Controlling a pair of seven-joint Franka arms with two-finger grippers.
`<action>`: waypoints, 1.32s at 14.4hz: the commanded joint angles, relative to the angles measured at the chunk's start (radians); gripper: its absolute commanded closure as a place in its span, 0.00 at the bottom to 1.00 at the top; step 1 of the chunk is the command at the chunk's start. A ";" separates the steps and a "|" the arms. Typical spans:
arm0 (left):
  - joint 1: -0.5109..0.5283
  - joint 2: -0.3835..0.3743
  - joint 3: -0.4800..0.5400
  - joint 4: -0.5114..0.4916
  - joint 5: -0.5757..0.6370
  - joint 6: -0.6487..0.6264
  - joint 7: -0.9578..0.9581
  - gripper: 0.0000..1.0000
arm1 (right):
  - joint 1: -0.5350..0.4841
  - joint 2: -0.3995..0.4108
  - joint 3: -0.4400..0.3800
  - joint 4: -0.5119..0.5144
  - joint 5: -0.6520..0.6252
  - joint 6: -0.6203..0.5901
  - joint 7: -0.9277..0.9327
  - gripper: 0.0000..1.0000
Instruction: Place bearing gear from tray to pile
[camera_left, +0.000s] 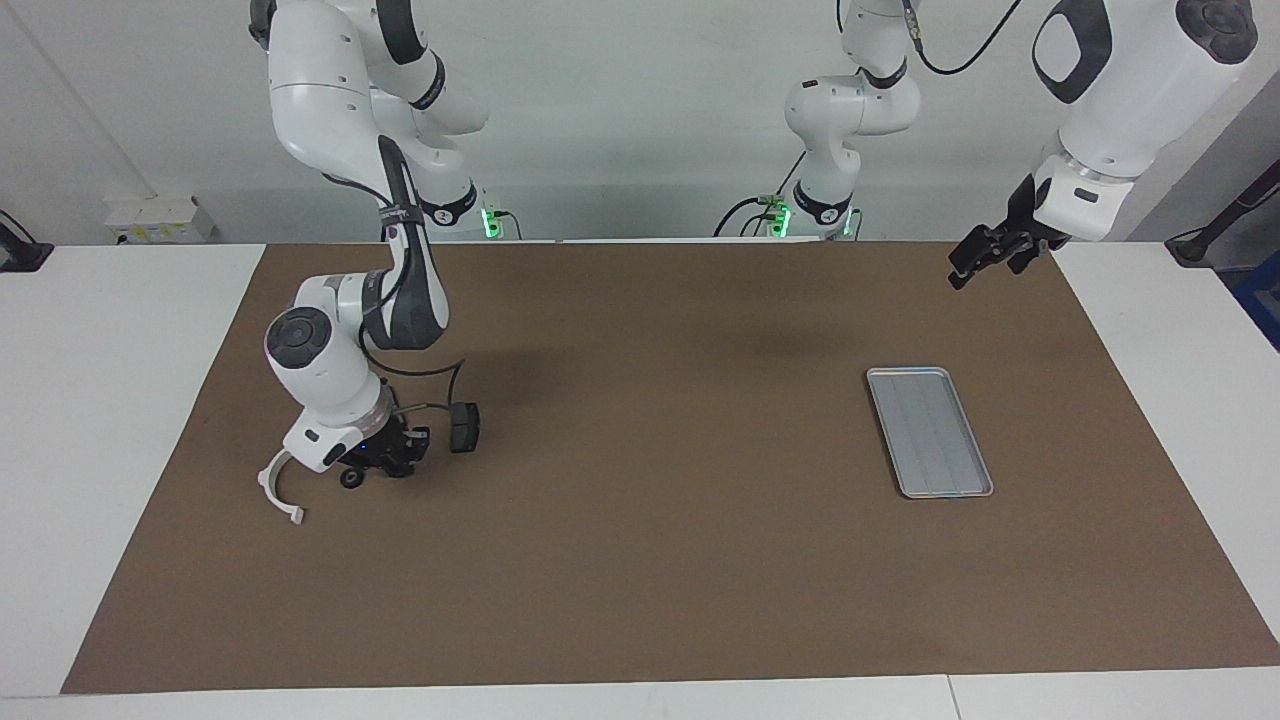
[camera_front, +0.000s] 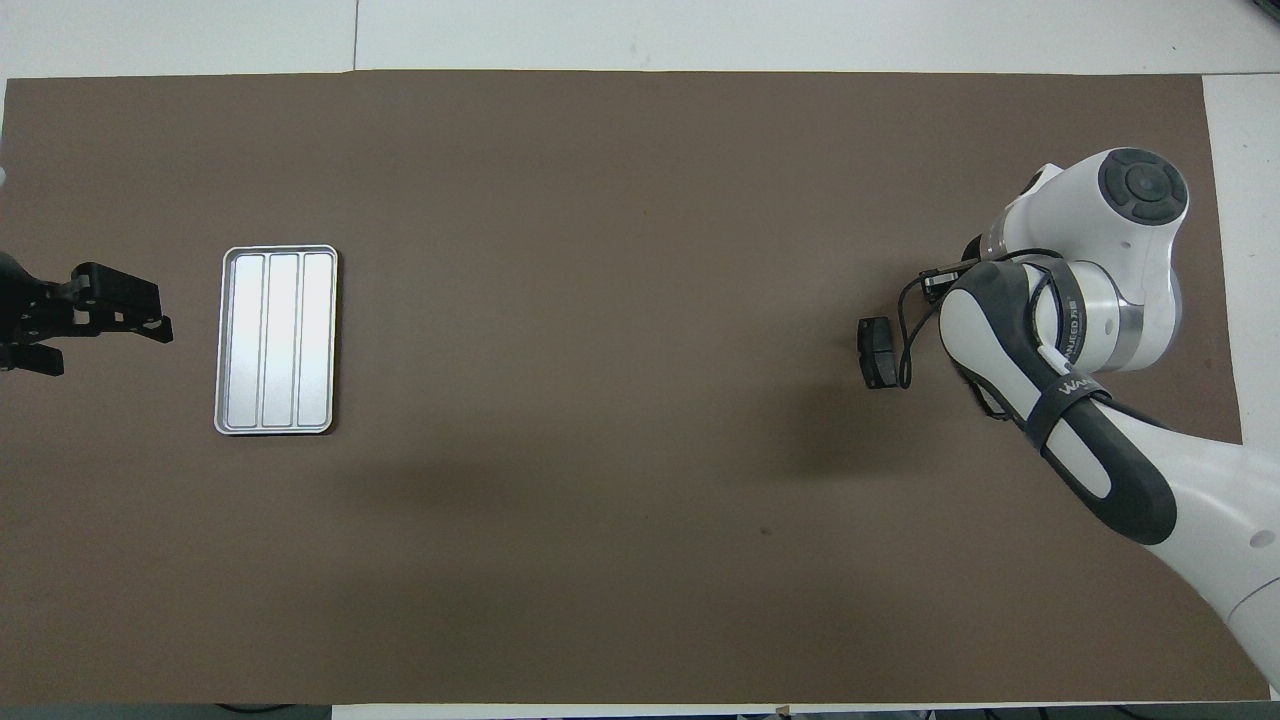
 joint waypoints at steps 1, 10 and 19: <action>-0.004 -0.026 0.001 -0.027 0.015 0.009 0.005 0.00 | -0.019 -0.030 0.012 -0.029 0.016 0.020 -0.018 0.11; -0.004 -0.026 0.001 -0.027 0.015 0.009 0.005 0.00 | -0.019 -0.116 0.006 0.091 0.015 -0.149 0.016 0.02; -0.004 -0.026 0.000 -0.027 0.015 0.009 0.005 0.00 | -0.038 -0.371 0.000 0.144 -0.024 -0.393 0.017 0.01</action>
